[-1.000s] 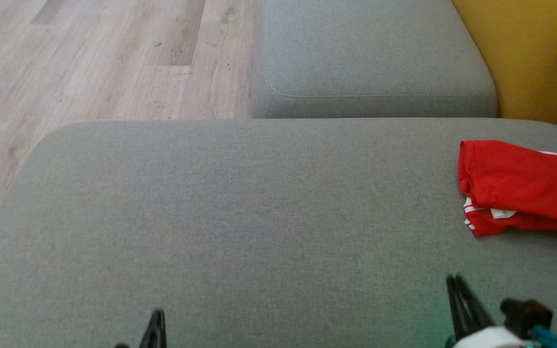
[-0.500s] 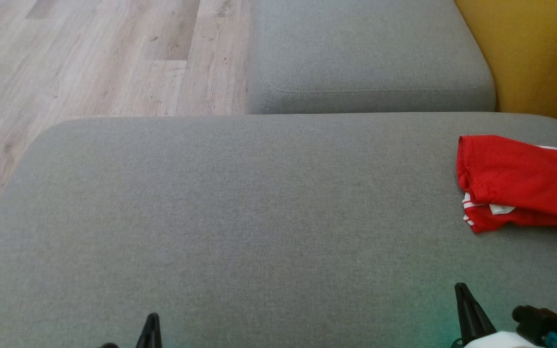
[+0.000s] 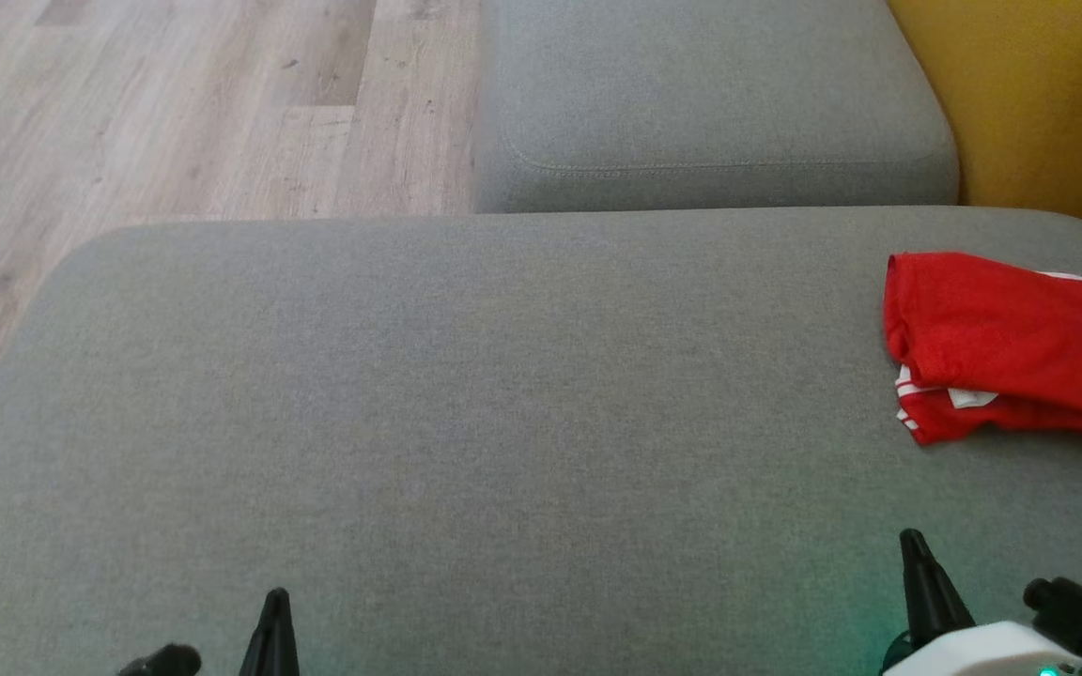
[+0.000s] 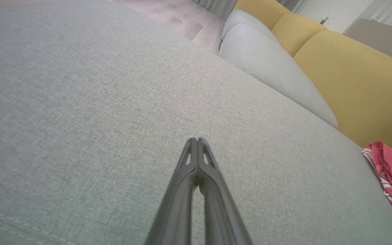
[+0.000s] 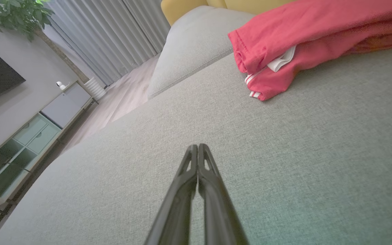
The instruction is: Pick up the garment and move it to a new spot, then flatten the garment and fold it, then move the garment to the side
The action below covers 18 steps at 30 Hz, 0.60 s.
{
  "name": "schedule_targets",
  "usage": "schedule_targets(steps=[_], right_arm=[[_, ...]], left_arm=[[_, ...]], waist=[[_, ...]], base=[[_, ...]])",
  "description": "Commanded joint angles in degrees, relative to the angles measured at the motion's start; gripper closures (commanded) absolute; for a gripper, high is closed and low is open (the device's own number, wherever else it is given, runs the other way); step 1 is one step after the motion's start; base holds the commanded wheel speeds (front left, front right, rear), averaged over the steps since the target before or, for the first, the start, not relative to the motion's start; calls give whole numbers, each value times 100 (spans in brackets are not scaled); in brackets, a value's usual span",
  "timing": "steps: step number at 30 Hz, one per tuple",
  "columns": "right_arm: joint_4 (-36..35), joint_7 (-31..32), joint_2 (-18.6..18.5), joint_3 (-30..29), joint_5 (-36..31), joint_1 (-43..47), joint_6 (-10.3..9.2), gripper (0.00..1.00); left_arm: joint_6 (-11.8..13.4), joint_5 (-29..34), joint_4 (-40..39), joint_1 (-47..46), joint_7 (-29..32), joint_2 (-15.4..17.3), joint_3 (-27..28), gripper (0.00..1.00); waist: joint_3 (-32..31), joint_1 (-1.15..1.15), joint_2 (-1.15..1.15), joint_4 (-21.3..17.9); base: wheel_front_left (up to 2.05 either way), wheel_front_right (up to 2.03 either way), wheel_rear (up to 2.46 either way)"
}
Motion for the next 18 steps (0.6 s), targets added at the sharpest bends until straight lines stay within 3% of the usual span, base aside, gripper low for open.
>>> schedule_targets(steps=[1,18], right_arm=[[-202,15,-13,-15,173,-337,11,100],[-203,156,-18,-118,1186,-542,16,100]], left_arm=[[-70,-108,-123,-318,27,-20,202,100],[-372,-777,-94,-487,283,-215,701,100]], waist=[[9,0,0,-6],[110,0,0,-63]], base=[[0,0,0],[0,0,0]])
